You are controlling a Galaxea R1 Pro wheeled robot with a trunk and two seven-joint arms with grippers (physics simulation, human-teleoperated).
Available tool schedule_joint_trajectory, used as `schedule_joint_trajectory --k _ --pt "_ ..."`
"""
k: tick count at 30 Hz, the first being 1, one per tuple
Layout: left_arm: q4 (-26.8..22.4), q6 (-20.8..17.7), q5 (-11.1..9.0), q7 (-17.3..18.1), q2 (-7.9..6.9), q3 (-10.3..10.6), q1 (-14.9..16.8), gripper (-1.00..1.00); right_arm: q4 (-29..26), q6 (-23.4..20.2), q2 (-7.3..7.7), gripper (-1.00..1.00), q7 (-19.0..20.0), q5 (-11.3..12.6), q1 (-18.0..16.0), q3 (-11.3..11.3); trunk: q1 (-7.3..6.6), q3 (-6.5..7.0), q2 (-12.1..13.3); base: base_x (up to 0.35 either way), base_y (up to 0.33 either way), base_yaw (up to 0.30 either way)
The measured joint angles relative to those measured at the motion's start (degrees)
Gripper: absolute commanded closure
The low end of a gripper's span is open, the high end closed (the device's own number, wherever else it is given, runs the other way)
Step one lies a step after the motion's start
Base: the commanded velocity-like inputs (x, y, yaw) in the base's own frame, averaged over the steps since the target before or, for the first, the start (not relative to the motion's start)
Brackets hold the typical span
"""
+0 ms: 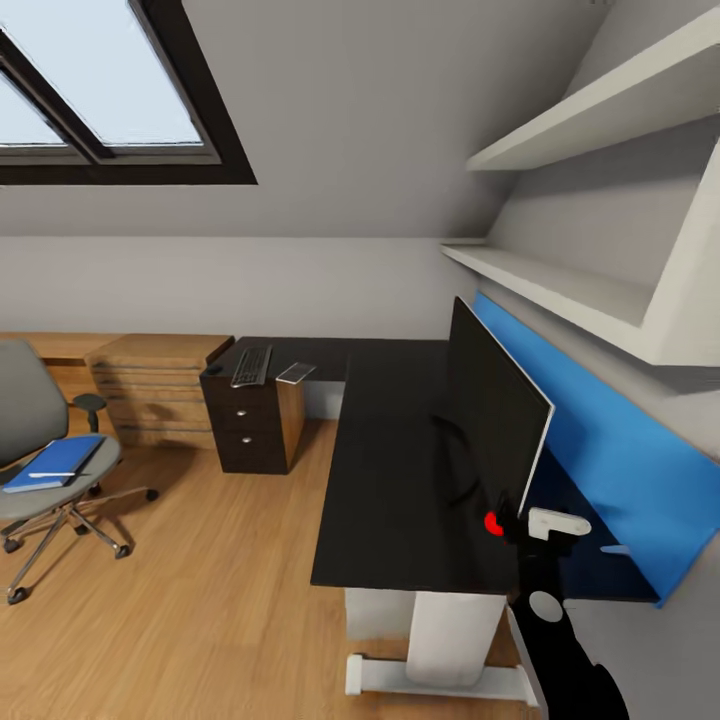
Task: In the bedroom, organize the workspace by keeping the computer under the desk, ensuring the monitor is on the desk, placing the keyboard on the desk next to the monitor, placing the mouse on the desk next to the keyboard, moving the folder from the swivel chair onto the desk next to the mouse, stacking the notebook on top of the folder with the pen on top of the notebook, and positioning the swivel chair next to the desk.
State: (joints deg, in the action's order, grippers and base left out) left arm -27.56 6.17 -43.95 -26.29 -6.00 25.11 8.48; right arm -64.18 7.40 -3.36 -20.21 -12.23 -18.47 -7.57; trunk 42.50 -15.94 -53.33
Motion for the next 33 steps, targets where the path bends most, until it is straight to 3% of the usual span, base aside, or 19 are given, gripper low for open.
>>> schedule_joint_trajectory --k 14,33 --pt "0.0 0.0 -0.1 0.0 0.0 -0.1 0.0 -1.0 -0.1 0.3 -0.01 -1.0 0.2 0.1 0.0 0.4 -0.01 0.0 0.0 -0.309 0.0 0.0" --pt "0.0 0.0 -0.2 0.0 0.0 -0.1 0.0 -1.0 -0.2 0.4 -0.1 -1.0 0.2 0.1 0.0 0.5 -0.03 0.0 0.0 -0.015 0.0 0.0"
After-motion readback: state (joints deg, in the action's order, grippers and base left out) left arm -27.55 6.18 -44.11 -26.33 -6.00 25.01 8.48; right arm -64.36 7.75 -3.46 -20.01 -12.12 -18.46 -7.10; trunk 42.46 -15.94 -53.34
